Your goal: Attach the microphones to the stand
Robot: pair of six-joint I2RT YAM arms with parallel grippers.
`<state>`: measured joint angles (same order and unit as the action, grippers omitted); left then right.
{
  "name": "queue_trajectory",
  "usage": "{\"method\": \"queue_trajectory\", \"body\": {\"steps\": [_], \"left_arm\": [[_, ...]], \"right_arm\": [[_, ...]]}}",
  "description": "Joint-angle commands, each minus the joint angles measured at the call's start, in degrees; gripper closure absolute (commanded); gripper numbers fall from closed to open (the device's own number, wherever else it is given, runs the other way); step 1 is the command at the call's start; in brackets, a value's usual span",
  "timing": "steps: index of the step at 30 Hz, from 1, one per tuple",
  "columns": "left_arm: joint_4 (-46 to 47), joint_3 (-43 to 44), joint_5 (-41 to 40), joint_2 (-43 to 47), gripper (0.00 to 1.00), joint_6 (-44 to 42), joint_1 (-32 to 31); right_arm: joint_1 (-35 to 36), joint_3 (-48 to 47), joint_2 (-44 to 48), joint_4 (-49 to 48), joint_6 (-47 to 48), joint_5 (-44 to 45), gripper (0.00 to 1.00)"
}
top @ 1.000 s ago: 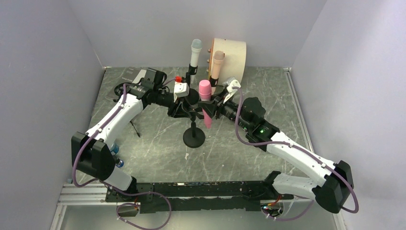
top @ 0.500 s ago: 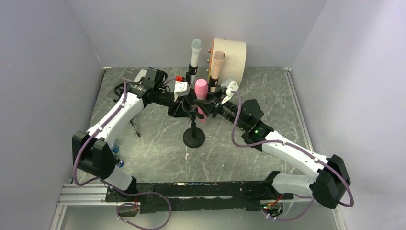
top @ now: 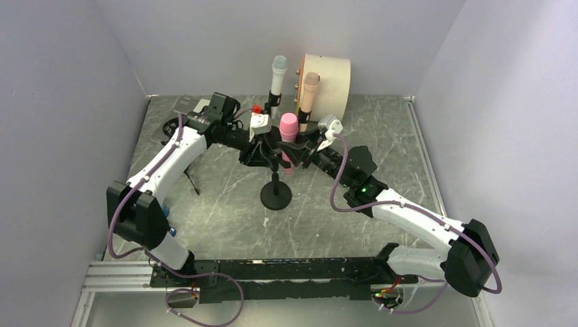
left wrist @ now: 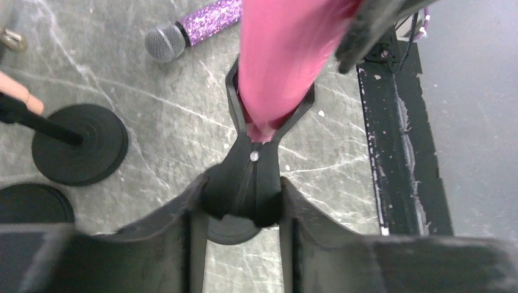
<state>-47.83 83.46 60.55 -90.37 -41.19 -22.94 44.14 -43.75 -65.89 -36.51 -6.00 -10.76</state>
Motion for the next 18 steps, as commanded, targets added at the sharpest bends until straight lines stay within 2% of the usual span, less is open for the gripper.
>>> {"method": "queue_trajectory", "body": {"steps": [1, 3, 18], "left_arm": [[-0.79, 0.28, 1.91, 1.43, 0.78, -2.46, -0.09], [-0.33, 0.3, 1.83, 1.38, 0.96, -2.28, -0.09], [2.42, -0.66, 1.42, 2.62, 0.97, 0.19, -0.09]], "right_arm": [[0.34, 0.49, 0.92, -5.94, -1.93, -0.93, 1.0], [0.31, 0.59, 0.43, -6.66, -2.32, -0.99, 1.0], [0.49, 1.24, -3.98, -8.86, -2.93, -1.54, 1.0]]}}
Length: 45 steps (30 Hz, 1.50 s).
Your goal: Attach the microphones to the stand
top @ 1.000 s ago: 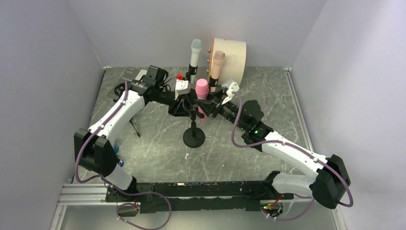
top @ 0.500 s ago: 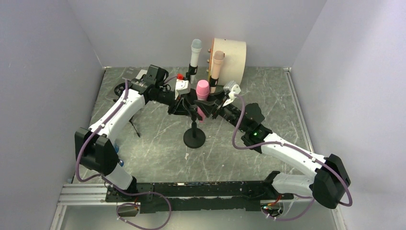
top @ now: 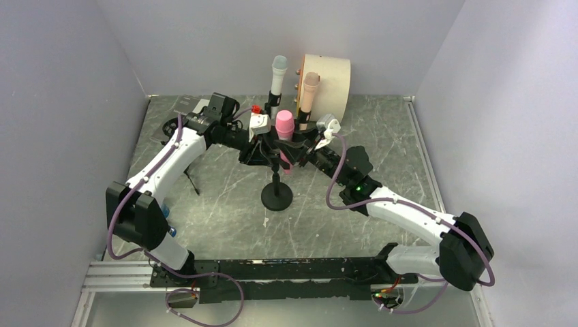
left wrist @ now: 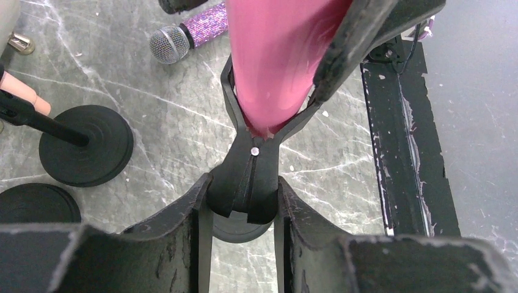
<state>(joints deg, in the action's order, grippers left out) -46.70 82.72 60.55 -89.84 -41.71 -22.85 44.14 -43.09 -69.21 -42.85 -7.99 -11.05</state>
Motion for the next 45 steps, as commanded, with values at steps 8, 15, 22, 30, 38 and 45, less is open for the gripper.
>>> {"method": "queue_trajectory", "body": {"steps": [8, 15, 22, 30, 38, 45], "left_arm": [[2.73, -0.69, -0.29, 2.34, 0.97, 1.31, -0.18], [4.55, -1.66, -0.84, 2.63, 0.97, 2.27, -0.18], [2.85, -0.85, -0.15, 1.89, 0.97, 1.35, -0.18], [4.64, -2.21, -0.55, 3.45, 0.54, 2.42, -0.18], [11.3, -4.86, -3.46, 6.97, 0.25, 8.2, -0.15], [17.69, -7.99, -9.77, 11.77, 0.15, 17.4, -0.18]], "right_arm": [[0.58, 3.09, 0.47, -1.59, -0.88, 0.55, 1.0], [0.6, 3.92, 2.59, 0.21, -1.49, 3.51, 1.0], [0.6, 3.95, 1.01, -4.67, -3.29, 0.97, 1.0], [0.62, 2.98, -0.04, -6.77, -4.36, -0.68, 0.9], [0.6, 3.03, 1.53, -4.67, -7.24, 1.95, 0.48], [0.6, 1.01, 6.25, 3.47, -9.1, 4.28, 0.27]]}}
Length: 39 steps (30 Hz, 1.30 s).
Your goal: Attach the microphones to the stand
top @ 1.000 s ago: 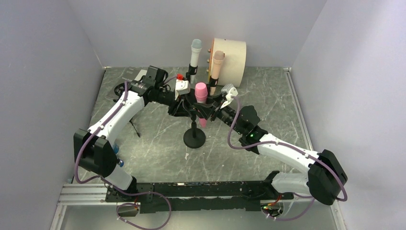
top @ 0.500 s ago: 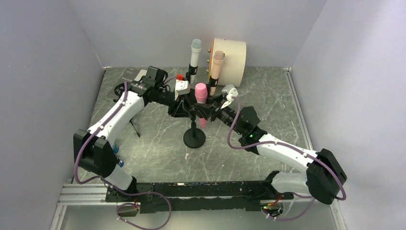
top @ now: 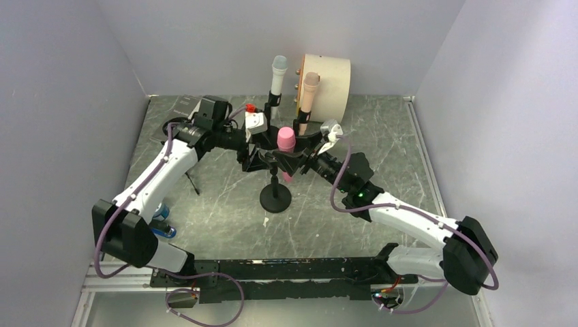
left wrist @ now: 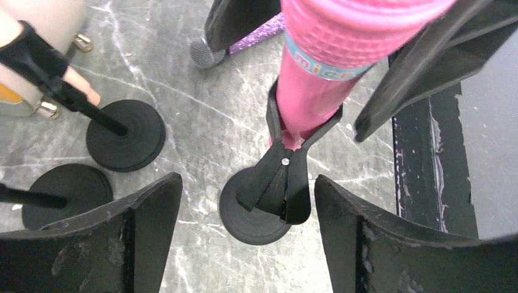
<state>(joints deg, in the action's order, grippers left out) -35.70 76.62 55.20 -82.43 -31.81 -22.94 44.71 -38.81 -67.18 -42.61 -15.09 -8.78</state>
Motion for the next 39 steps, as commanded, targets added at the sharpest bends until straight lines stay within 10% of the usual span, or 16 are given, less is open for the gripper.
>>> {"method": "queue_trajectory", "body": {"steps": [1, 18, 25, 39], "left_arm": [[9.0, -3.14, -6.25, 5.36, 0.15, 9.99, -0.09], [18.57, -26.04, -35.87, 32.18, 0.16, 48.19, -0.09], [17.02, -30.61, -47.76, 41.07, 0.15, 51.43, -0.09], [13.55, -30.19, -51.92, 40.76, 0.17, 50.48, -0.13]], "right_arm": [[0.03, -4.33, 4.91, 5.98, -2.19, 2.05, 0.25], [-0.23, -17.34, 14.1, 52.62, -11.12, 16.06, 0.21], [-1.3, -5.82, 21.76, 53.69, -21.89, 16.18, 0.2], [-5.41, 0.09, 0.7, 51.47, -44.79, 5.37, 0.3]]}}
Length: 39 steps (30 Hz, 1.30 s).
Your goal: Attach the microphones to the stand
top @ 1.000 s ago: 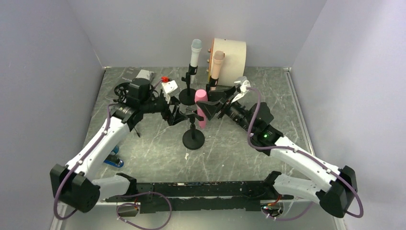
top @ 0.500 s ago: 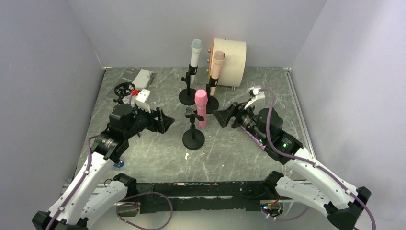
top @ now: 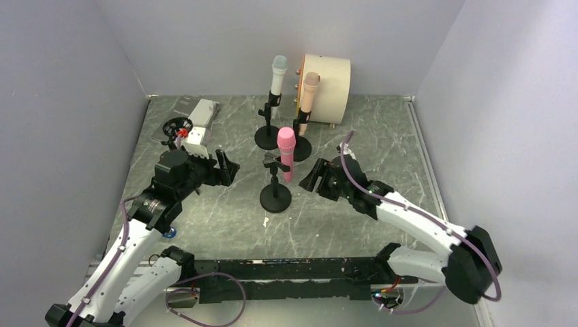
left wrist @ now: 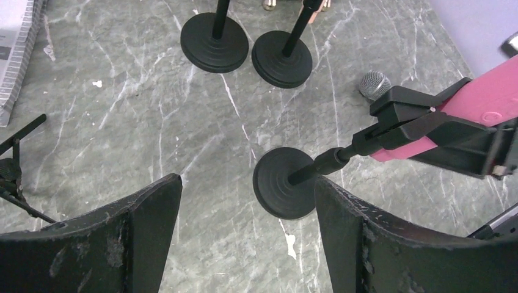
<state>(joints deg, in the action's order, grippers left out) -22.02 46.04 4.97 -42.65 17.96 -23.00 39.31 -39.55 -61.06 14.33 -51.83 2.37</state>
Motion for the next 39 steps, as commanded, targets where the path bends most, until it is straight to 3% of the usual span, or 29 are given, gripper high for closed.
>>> {"method": "queue_trajectory", "body": {"steps": [1, 8, 15, 23, 32, 39], "left_arm": [[-0.34, 0.25, -2.26, 1.31, 0.16, 0.63, -0.04], [-0.63, 0.06, -4.34, 2.15, 0.16, 0.55, -0.02], [-1.09, 0.19, -4.55, 2.42, 0.15, 0.68, -0.02], [-0.57, -0.09, -3.31, 3.61, 0.15, 0.15, -0.06], [-1.72, 0.83, -4.88, 3.61, 0.15, 0.71, -0.06], [-7.92, 2.96, -21.69, 5.58, 0.18, 3.97, -0.05]], "right_arm": [[0.01, 1.06, -7.35, -6.93, -9.62, -6.85, 0.3], [1.7, 2.18, -18.46, -18.22, -22.17, -10.45, 0.39], [4.83, -3.8, -27.32, -15.85, -26.6, -9.81, 0.44], [5.27, -8.7, -33.72, -14.7, -25.56, -9.76, 0.46], [5.73, -15.59, -40.83, -20.14, -24.98, -9.12, 0.47], [6.43, -24.62, -51.37, -25.8, -26.74, -12.52, 0.59]]}}
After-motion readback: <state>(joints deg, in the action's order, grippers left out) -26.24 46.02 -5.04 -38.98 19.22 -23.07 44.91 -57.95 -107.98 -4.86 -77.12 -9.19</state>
